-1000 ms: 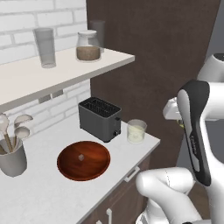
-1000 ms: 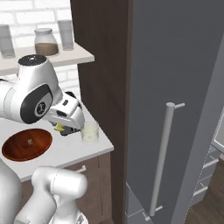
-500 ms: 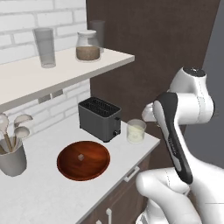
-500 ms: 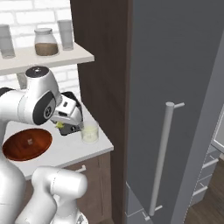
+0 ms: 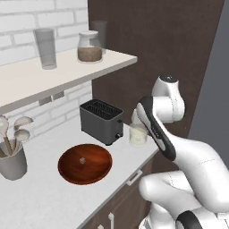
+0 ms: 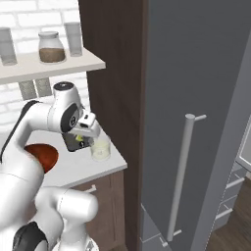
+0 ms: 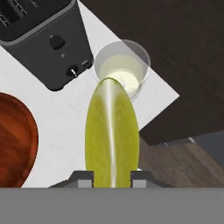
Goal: Grab a lemon wedge from the fridge and one ice cube from the ice bowl, and put them in the glass of lemonade.
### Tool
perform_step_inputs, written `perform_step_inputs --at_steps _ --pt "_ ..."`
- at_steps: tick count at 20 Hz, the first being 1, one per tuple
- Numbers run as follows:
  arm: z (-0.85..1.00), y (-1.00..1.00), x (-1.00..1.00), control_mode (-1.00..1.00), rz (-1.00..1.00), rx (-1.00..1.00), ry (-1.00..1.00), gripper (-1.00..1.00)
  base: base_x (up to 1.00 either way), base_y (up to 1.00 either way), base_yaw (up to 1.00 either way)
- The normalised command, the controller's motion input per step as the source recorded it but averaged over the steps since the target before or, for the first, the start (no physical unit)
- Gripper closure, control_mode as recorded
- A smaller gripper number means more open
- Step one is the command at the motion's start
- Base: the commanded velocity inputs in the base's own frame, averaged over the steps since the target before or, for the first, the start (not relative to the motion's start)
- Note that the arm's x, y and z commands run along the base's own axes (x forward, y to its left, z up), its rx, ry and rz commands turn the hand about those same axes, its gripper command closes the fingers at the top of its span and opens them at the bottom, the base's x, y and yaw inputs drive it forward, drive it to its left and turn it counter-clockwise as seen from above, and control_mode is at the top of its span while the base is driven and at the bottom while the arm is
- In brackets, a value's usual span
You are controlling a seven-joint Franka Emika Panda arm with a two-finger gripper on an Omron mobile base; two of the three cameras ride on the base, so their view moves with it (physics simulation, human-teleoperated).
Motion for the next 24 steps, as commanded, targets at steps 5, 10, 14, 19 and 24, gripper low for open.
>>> perform_step_inputs --at_steps 5,10,14,19,24 --pt "-0.20 -0.07 0.77 -1.00 0.02 -0.04 0.18 1.00 0.00 0.00 0.00" --pt "-0.19 0.00 0.21 -1.00 0.00 -0.01 0.00 1.00 0.00 0.00 0.00" --pt "-0.23 0.00 0.06 -1.00 0.00 -0.01 0.00 1.00 0.00 0.00 0.00" --pt "-0.28 0.00 0.00 -1.00 0.00 -0.03 -0.01 1.00 0.00 0.00 0.00" --pt "-0.12 0.01 0.03 -1.00 0.00 -0.01 0.00 1.00 0.00 0.00 0.00"
